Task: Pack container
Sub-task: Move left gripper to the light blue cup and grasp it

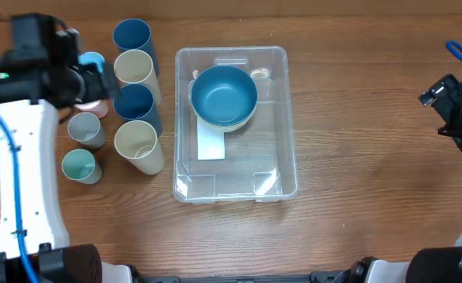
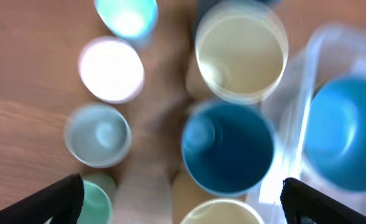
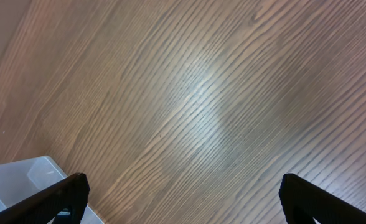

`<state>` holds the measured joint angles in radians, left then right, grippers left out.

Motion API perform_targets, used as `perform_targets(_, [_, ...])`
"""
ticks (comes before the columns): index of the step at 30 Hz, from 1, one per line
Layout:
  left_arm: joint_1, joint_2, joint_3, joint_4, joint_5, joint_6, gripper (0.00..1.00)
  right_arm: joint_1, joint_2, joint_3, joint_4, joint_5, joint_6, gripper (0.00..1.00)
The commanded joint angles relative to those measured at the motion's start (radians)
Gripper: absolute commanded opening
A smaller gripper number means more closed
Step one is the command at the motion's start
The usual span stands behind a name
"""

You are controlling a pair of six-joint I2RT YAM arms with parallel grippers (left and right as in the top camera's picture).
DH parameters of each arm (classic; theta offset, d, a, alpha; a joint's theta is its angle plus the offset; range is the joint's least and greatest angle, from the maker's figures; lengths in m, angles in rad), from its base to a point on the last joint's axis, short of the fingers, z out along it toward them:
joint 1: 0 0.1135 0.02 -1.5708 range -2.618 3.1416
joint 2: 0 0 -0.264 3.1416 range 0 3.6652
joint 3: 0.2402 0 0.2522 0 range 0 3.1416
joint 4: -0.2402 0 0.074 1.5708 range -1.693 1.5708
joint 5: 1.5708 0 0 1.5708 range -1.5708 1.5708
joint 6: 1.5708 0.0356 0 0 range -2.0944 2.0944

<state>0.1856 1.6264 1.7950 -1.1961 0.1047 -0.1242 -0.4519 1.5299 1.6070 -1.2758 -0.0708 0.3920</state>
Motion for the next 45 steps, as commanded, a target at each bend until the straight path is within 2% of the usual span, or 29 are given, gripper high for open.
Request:
perform_targets(1, [0.109, 0.013, 0.143, -0.009, 0.108, -0.002, 1.00, -0.003, -0.005, 0.010, 0.002, -0.002, 0.005, 1.00])
perform_targets(7, [0.224, 0.117, 0.211, -0.012, 0.214, 0.060, 1.00, -0.003, -0.005, 0.010, 0.002, -0.002, 0.005, 1.00])
perform_targets(12, [0.235, 0.273, 0.272, -0.011, 0.229, 0.111, 1.00, -0.003, -0.005, 0.010, 0.002, -0.002, 0.005, 1.00])
perform_targets(20, [0.235, 0.511, 0.373, 0.086, 0.224, 0.113, 1.00, -0.003, -0.005, 0.010, 0.002, -0.002, 0.005, 1.00])
perform_targets(29, [0.232, 0.670, 0.381, 0.194, 0.229, 0.071, 0.99, -0.003, -0.005, 0.010, 0.002, -0.002, 0.005, 1.00])
perform_targets(33, [0.229, 0.707, 0.381, 0.231, 0.238, 0.064, 0.86, -0.003, -0.005, 0.010, 0.002, -0.002, 0.005, 1.00])
perform_targets(38, [0.216, 0.739, 0.381, 0.260, 0.238, 0.062, 0.80, -0.003, -0.005, 0.010, 0.002, -0.002, 0.005, 1.00])
perform_targets(43, [0.200, 0.762, 0.381, 0.287, 0.237, 0.053, 0.70, -0.003, -0.005, 0.010, 0.002, -0.003, 0.005, 1.00])
perform_targets(45, [0.195, 0.775, 0.381, 0.297, 0.246, 0.053, 0.68, -0.003, -0.005, 0.010, 0.002, -0.002, 0.005, 1.00])
